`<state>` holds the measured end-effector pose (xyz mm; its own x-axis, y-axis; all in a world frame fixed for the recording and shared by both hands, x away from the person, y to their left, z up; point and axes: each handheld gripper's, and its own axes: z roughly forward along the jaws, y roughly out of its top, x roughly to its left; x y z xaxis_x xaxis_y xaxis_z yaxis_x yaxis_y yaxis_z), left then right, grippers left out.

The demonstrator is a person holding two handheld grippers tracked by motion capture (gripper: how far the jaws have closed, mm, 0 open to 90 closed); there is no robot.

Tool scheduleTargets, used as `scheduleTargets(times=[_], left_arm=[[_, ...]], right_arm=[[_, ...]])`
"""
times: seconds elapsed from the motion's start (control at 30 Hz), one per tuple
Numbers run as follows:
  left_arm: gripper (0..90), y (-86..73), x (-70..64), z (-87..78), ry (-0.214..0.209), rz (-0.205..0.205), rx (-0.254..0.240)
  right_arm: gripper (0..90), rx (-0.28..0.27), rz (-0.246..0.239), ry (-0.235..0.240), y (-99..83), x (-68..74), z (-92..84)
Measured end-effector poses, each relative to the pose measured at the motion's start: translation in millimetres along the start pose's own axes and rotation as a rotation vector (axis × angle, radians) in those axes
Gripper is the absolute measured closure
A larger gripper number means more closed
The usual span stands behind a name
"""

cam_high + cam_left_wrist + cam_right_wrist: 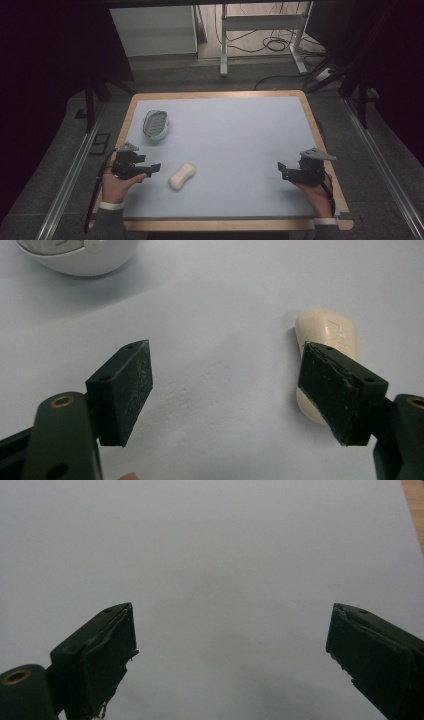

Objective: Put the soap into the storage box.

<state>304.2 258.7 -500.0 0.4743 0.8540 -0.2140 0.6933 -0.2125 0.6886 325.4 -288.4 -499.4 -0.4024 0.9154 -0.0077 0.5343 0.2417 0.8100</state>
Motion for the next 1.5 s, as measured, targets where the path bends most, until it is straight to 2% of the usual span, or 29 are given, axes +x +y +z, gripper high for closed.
scheduleTargets(times=[0.23,0.37,0.7,0.87,1.03,1.13,1.3,1.5], left_arm=[[22.2,-0.1,0.0,1.7,0.008,0.005,0.014],[22.2,2.2,-4.8,-0.6,0.029,0.018,0.015],[22.8,8.3,-12.3,-1.8,0.067,0.024,0.034],[22.8,7.6,-12.6,-0.4,0.072,0.025,0.05],[22.9,10.1,-12.5,-4.6,0.062,0.036,0.055],[22.8,14.1,-12.9,-9.9,0.036,0.038,0.054],[22.1,23.3,-19.2,-15.6,0.018,0.071,0.071],[21.5,32.2,-32.4,-18.4,0.022,0.12,0.101]], right_arm=[[6.2,-0.004,0.0,-0.002,-1.3,-4.5,-0.3],[6.2,-0.01,0.008,0.008,-2.1,-4.1,-1.6],[6.8,0.003,-0.045,0.03,-4.8,-7.3,-0.4],[7.2,0.002,-0.029,0.029,-2.3,-8.9,-2.2],[7.2,0.009,-0.037,0.013,-1.4,-5.5,-0.9],[7.3,0.006,-0.041,0.01,-1.4,-4.2,-2.0],[7.4,0.006,-0.04,0.004,-2.8,-3.8,-3.5],[7.4,0.006,-0.041,-0.007,-5.7,-3.6,-7.5]])
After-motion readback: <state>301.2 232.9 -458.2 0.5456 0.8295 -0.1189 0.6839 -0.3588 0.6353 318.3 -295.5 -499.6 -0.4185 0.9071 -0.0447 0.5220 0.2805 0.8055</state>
